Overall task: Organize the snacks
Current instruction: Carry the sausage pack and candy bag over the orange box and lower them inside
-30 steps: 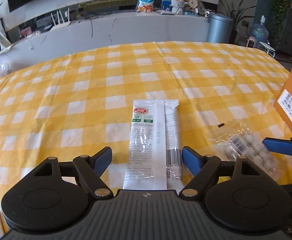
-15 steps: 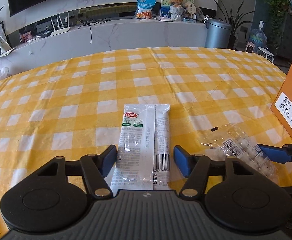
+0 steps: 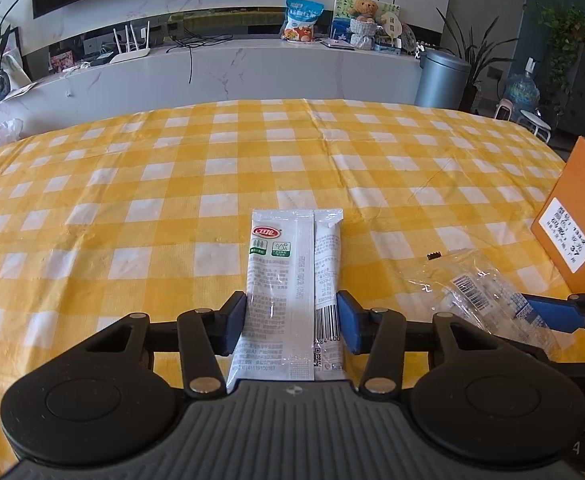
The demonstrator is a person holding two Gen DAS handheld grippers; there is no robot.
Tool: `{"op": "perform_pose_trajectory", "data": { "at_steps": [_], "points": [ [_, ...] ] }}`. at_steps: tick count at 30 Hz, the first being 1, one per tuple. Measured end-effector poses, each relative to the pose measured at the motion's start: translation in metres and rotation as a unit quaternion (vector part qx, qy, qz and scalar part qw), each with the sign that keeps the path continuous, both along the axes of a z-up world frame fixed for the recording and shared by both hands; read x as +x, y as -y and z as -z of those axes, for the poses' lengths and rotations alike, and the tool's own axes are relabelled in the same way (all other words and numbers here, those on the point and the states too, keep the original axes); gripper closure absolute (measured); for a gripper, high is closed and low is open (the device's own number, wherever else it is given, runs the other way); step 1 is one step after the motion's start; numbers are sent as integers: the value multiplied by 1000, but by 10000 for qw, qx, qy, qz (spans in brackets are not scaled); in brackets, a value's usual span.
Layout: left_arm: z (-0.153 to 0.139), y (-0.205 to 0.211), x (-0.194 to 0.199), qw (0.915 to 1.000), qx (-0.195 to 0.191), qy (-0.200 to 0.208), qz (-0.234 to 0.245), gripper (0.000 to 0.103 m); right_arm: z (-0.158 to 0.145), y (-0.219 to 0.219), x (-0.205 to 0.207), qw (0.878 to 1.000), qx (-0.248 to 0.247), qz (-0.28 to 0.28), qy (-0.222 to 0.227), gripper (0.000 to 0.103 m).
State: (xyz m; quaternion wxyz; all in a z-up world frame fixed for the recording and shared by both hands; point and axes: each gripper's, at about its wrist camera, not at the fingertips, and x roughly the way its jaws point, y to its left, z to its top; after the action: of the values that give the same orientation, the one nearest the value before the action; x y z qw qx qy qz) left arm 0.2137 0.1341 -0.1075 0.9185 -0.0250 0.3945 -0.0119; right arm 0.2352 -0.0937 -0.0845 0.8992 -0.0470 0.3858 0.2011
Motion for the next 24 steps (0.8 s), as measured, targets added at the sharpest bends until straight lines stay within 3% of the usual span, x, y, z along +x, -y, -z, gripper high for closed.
{"op": "perform_pose_trajectory", "data": {
  "at_steps": [3, 10, 17, 24],
  "points": [
    [-5, 4, -9, 10000, 54, 41, -55, 48, -5, 5, -6, 10000, 52, -13, 6, 54],
    [-33, 4, -41, 9980, -533, 243, -249, 48, -19, 24, -21, 9998, 203, 2, -31, 54],
    [-64, 21, -73, 9940, -999, 398, -222, 48, -63, 51, -52, 9976, 451, -172, 488, 54],
    [-97, 59, -88, 9918, -1034, 736, 138, 48, -106, 98, -75, 9928, 836, -40, 857, 53]
  ]
}}
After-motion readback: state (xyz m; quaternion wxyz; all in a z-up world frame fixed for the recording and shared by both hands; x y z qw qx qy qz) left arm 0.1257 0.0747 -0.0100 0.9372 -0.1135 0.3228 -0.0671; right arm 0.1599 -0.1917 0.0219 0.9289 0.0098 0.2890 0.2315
